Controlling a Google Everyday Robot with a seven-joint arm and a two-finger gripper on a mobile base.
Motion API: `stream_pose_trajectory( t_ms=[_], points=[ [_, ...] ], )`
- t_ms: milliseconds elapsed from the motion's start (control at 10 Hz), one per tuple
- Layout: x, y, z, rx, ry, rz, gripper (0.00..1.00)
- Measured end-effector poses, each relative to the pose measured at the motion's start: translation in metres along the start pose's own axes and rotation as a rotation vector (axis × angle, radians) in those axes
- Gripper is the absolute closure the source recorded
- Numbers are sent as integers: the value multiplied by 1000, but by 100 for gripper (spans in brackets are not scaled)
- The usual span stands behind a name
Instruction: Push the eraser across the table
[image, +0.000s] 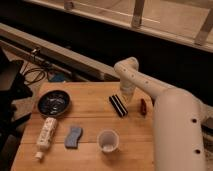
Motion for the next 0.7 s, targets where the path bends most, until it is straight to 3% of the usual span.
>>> stream_pose_trajectory(
  t_ms=[300,700],
  points=[
    [7,1,19,-11,35,9,100],
    [6,38,34,-67,62,-60,100]
  ],
)
